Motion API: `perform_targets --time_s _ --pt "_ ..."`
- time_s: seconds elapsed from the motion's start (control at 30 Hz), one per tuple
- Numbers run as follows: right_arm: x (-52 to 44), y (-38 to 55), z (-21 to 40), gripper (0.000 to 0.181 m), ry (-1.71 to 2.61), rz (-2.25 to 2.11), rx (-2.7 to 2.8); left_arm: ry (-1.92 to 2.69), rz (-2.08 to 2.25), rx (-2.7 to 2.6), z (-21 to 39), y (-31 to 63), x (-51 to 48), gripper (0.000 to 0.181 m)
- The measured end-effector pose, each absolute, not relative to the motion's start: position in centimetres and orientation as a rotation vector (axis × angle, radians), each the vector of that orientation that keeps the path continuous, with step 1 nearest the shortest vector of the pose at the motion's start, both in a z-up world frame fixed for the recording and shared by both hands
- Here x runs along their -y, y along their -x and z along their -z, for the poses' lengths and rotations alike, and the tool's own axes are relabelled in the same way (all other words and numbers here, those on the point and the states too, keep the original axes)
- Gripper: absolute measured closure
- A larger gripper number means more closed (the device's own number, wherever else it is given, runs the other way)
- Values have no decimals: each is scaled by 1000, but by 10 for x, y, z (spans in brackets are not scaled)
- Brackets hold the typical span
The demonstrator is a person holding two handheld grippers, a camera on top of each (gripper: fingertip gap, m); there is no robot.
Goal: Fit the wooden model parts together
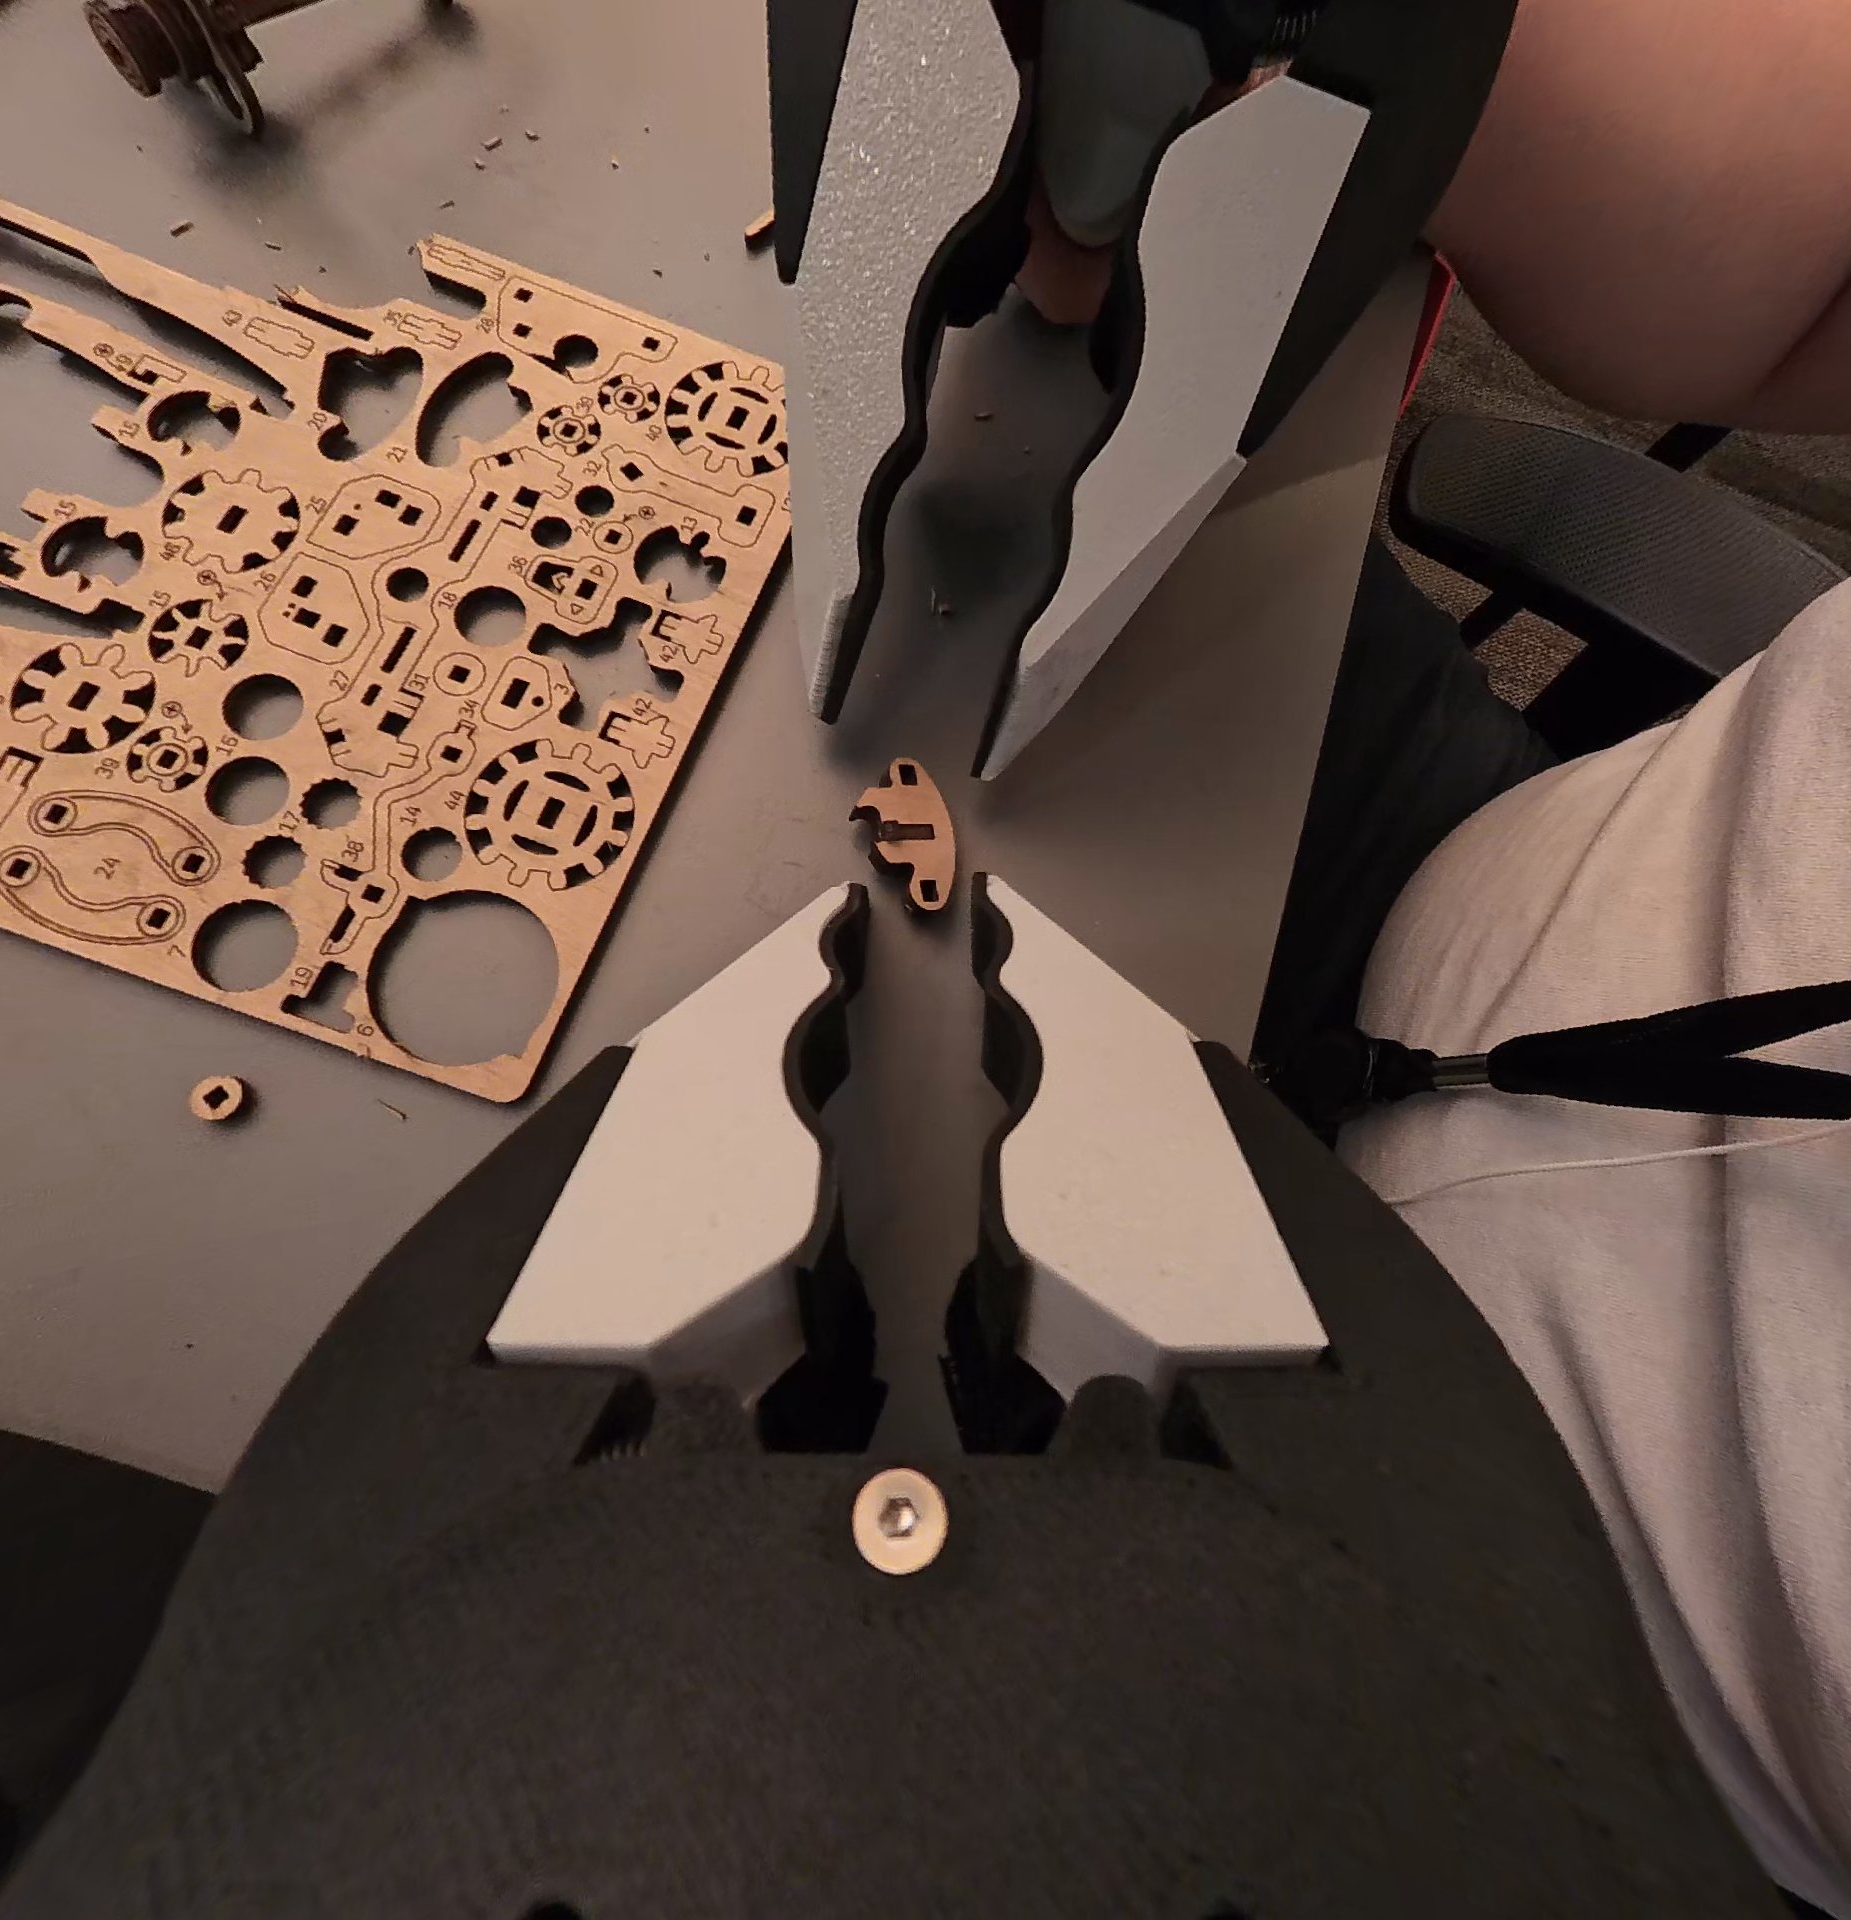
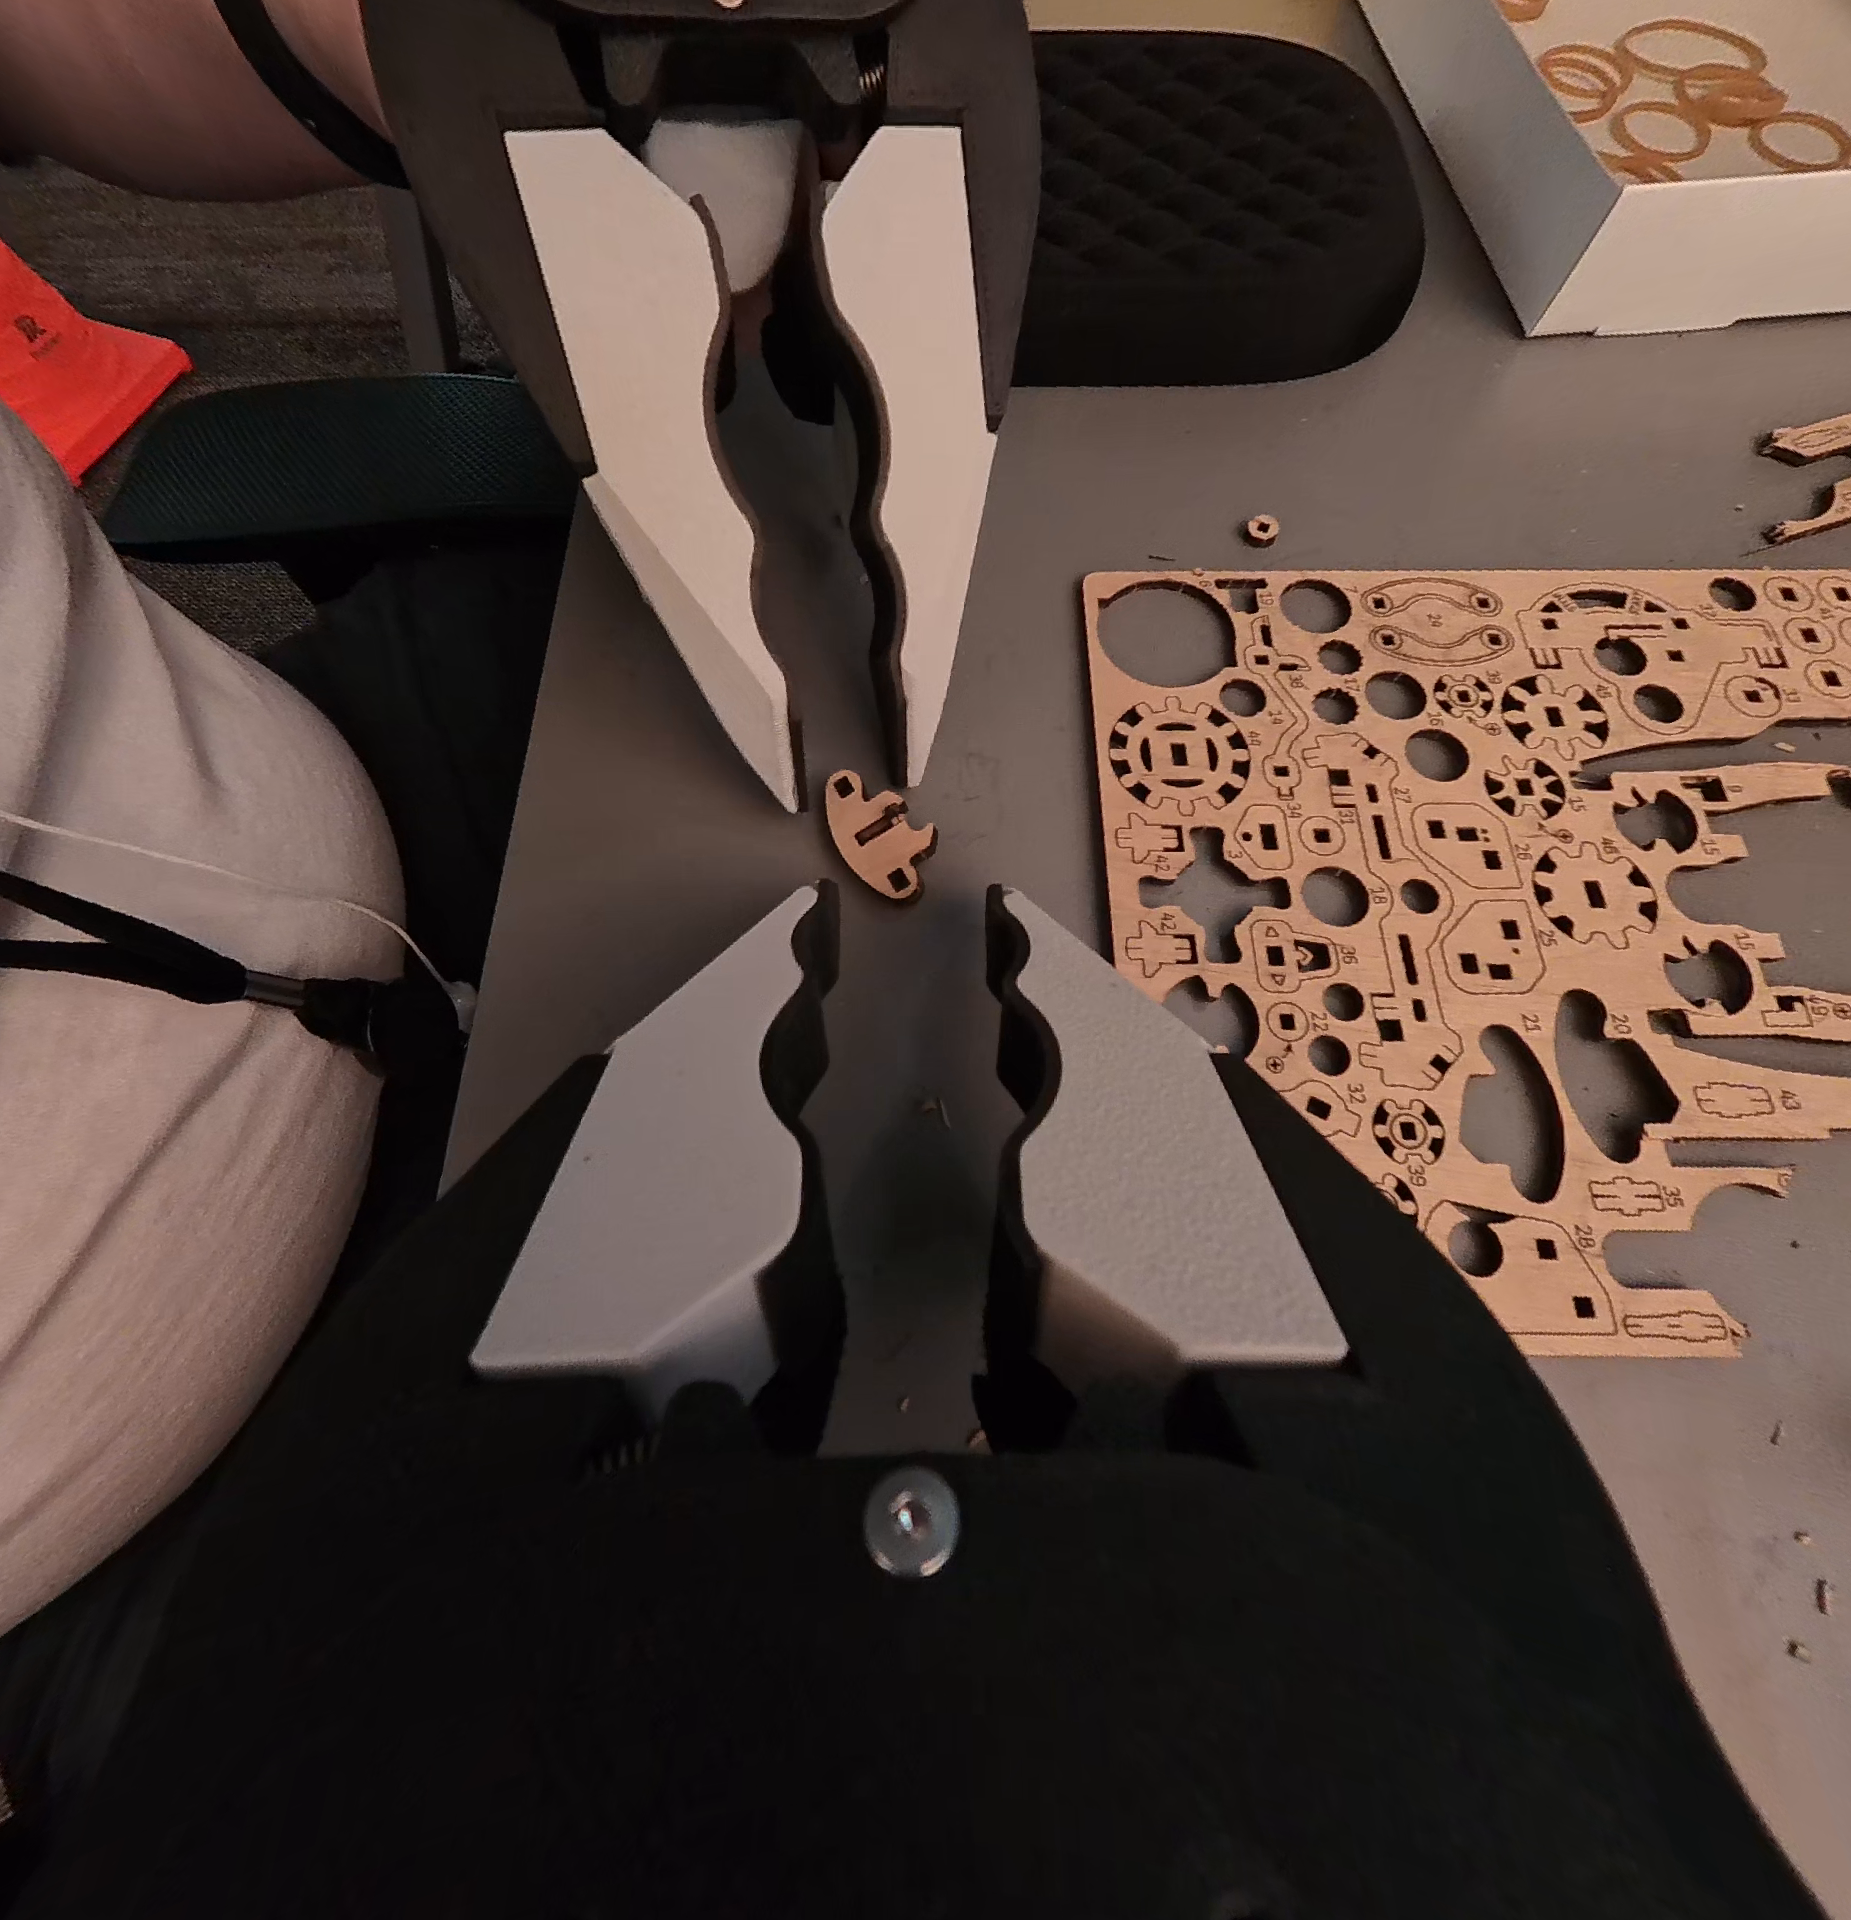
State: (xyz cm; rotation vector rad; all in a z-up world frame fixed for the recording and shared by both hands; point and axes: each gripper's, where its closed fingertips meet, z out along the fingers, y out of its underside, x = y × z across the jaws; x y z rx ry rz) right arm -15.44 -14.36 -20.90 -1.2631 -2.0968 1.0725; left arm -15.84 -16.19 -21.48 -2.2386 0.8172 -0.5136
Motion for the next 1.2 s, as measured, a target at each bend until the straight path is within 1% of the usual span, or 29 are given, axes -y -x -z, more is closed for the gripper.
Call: perform_targets --time_s 0.33,0.6,0.83,1.03,1.2 --pt "143 158 206 150 1249 -1079 2078 2231 505 -810 215 157 160 161" --pt "150 160 213 149 1181 -1015 2156 2238 471 -826 215 156 159 159" --pt "151 160 215 158 1168 -994 2168 2230 381 -858 216 158 157 164" --pt "150 161 215 166 1156 -968 2160 2226 386 -856 216 159 156 166" --pt "150 161 215 167 1155 -964 2158 2224 387 -858 216 159 156 167"
